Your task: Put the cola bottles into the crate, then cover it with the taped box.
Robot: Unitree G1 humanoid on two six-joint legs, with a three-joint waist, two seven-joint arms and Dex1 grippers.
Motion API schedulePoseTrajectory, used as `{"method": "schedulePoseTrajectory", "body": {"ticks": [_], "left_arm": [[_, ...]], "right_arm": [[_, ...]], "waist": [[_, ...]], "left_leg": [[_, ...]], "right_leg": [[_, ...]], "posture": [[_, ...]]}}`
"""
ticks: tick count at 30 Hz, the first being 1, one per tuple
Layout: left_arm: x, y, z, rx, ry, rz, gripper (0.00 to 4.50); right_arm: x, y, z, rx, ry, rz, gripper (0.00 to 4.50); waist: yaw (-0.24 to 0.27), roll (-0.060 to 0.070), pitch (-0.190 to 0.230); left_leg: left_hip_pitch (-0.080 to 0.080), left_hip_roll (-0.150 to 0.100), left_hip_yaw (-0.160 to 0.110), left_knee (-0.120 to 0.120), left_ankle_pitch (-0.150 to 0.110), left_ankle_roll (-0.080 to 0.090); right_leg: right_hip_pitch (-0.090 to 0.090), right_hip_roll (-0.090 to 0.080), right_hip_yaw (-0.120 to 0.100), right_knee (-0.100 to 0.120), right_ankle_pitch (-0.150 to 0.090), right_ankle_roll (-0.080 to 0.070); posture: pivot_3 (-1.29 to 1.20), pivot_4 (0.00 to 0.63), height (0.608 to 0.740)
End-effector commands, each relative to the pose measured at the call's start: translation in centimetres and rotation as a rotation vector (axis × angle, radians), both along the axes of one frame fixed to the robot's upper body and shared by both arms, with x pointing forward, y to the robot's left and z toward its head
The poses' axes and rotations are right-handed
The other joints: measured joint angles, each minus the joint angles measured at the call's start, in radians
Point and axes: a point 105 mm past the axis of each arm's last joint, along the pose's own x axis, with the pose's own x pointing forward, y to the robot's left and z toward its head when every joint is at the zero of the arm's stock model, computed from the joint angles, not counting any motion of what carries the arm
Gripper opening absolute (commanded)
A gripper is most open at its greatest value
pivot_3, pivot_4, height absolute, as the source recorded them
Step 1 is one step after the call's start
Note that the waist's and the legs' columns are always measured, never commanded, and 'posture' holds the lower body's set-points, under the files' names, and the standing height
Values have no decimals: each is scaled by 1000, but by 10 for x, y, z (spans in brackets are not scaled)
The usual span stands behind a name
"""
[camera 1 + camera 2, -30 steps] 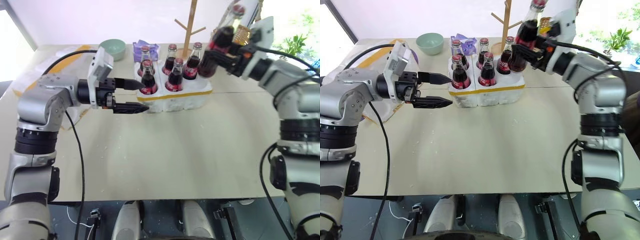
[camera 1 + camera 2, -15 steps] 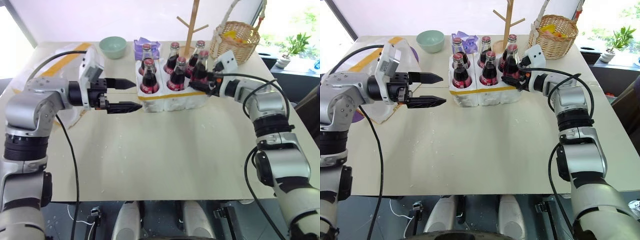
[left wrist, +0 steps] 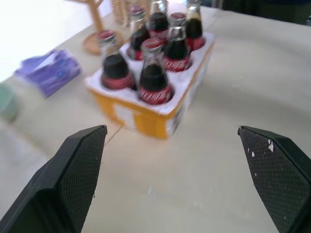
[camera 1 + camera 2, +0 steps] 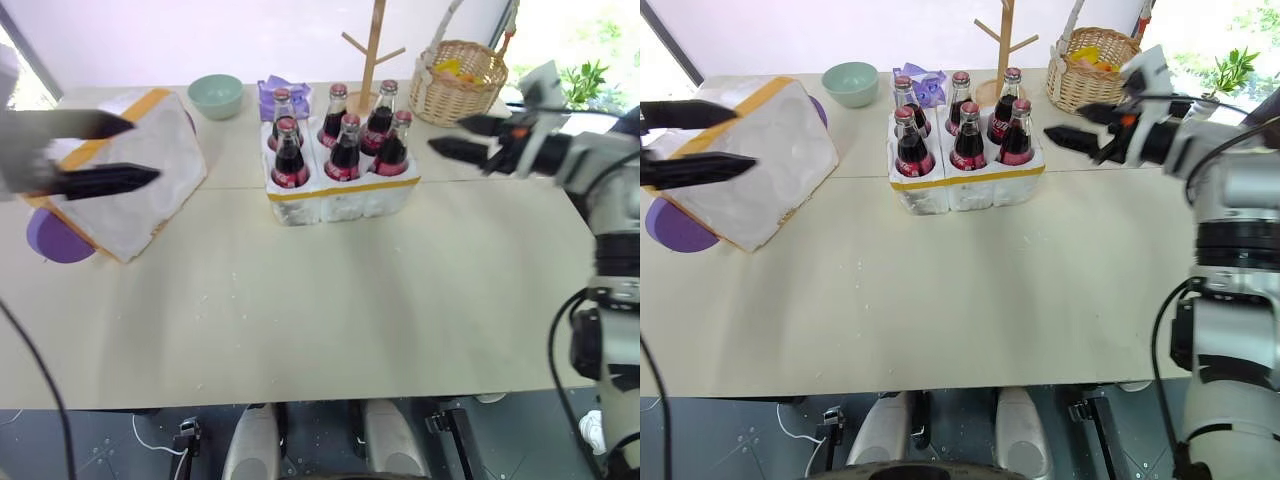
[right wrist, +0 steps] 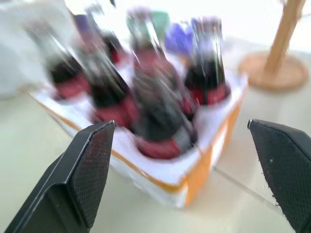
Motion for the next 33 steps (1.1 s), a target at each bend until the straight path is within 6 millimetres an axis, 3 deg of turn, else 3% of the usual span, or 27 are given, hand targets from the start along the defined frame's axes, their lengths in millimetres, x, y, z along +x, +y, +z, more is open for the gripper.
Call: {"method": "schedulePoseTrajectory", "body": {"ticks": [1,3,7,13,27,33], "left_arm": [[-23,28,16,31,-4,96,4500],[-25,48,13,62,-1,183,4500],[-30,96,-18,146,95,343,4500],[-35,146,-66,380,289,476,4500],[33,145,-100,328,356,472,4500],[63,128,-99,285,361,441,4500]], "right_arm": [[-34,10,32,-44,-105,120,4476],[-45,10,40,-66,-130,146,4476],[-61,14,54,-80,-157,194,4476],[-66,20,49,-123,-187,228,4476],[-86,39,54,-131,-245,284,4476],[-88,36,46,-125,-232,246,4476]], "waist": [[1,0,0],[2,0,0],[2,1,0],[4,-1,-1],[12,-2,-2],[13,-3,-2]], "left_leg": [[0,0,0,0,0,0],[0,0,1,0,0,0],[0,0,3,0,0,-1],[-1,1,5,0,0,-1],[-2,1,6,1,0,0],[-2,0,6,3,0,0]], "right_leg": [[0,0,0,0,-1,-2],[0,-1,0,-1,-1,-3],[-1,-2,0,-1,-2,-3],[-3,-3,0,-1,-2,-5],[-4,-2,1,2,1,-1],[-2,-2,1,2,1,-1]], "posture": [[0,150,740],[0,150,740],[0,150,740],[0,150,740],[0,150,740],[0,150,740]]}}
